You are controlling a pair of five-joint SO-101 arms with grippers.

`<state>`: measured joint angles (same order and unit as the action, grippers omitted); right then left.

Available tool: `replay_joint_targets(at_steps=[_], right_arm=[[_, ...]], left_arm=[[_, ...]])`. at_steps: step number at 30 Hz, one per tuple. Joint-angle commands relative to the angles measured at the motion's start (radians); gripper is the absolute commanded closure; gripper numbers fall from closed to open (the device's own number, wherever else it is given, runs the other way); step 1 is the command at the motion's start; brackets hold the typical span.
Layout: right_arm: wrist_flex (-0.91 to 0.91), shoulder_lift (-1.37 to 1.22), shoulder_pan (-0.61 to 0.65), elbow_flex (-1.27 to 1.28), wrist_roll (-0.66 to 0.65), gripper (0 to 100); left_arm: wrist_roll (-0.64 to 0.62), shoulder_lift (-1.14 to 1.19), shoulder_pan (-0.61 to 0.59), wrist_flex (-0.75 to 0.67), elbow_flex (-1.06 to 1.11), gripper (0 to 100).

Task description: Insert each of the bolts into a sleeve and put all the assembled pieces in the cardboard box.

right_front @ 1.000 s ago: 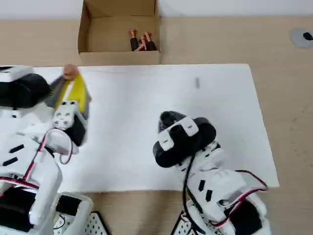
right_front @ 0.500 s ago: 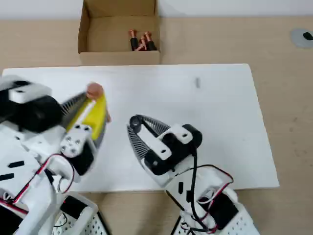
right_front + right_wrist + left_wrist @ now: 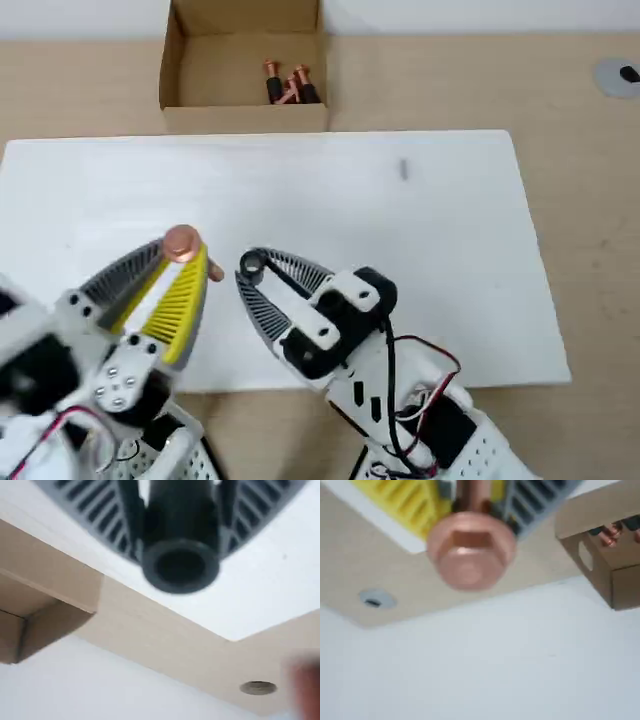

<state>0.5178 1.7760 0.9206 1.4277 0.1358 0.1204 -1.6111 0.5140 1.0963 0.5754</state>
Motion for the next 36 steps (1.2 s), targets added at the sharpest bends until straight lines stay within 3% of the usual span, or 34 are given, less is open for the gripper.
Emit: replay_joint_targets(at_steps=[1,6,13,22,36], right_arm=[[-0.052,0.008,0.036,0.001,0.008,98.7],[-0.083,0.001,0.044,0.002,0.009,98.7],[-0.078,0.001,0.042,0.015,0.009,98.7],[-0.084,0.004,0.042,0.045,0.009,98.7],[-0.078,0.001,0.039,0.041,0.009,98.7]], left_arm=[[0.041,-0.11,0.008,-0.138,0.158,100],[0.038,-0.182,0.012,-0.272,0.296,100],[0.034,-0.18,0.029,-0.305,0.301,100],[0.034,-0.18,0.107,-0.23,0.278,100],[0.084,-0.18,0.003,-0.226,0.279,100]])
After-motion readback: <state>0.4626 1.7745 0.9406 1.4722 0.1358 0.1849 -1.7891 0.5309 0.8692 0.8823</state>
